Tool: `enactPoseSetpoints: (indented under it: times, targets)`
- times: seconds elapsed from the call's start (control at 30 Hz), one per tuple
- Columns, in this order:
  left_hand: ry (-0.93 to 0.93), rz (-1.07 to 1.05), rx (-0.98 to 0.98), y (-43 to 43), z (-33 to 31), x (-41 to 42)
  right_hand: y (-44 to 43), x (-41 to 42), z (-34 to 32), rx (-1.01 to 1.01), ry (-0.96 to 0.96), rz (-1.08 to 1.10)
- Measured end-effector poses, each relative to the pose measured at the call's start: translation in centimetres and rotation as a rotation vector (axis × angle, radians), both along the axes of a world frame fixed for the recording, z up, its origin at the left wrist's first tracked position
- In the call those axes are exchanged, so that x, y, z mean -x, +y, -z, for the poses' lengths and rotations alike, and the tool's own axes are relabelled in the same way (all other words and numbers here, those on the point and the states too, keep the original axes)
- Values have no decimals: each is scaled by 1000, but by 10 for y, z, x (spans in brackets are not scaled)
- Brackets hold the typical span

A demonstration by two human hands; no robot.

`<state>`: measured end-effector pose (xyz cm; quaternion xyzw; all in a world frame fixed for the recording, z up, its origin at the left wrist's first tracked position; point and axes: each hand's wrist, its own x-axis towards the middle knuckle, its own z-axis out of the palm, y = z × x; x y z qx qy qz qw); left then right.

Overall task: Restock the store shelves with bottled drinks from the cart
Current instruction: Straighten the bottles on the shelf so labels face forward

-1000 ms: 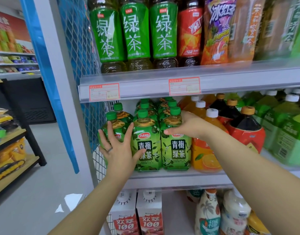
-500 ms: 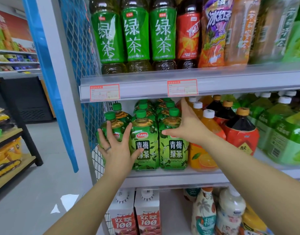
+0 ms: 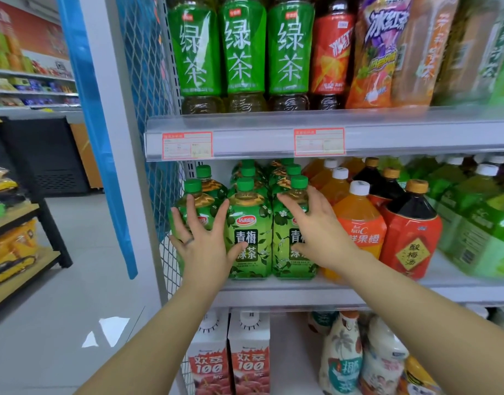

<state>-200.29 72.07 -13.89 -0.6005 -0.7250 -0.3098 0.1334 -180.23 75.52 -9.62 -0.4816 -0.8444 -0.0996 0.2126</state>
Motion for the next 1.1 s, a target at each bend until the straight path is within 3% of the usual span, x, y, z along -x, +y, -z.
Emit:
enactPoseSetpoints:
  times: [0.17, 0.43, 0.6, 0.73, 0.87, 1.0, 1.1]
  targets:
    - [53, -5, 33, -9, -7, -4, -17, 0, 8, -20, 56, 16]
    - [353, 64, -181, -4, -5, -8, -21, 3, 24, -180, 170, 77]
    - [273, 189, -250, 2, -19, -11, -3, 11, 5, -220, 330, 113]
    - [236, 238, -110, -4, -43, -13, -6, 8, -5, -100, 386, 116]
    - [257, 218, 104, -11, -69, -9, -20, 11, -26, 54, 305, 165]
    - [295, 219, 525, -24, -110, -14, -43, 10, -54, 275, 169, 198]
    - [245, 272, 827, -41, -140, -18, -71, 6, -88, 648, 23, 230]
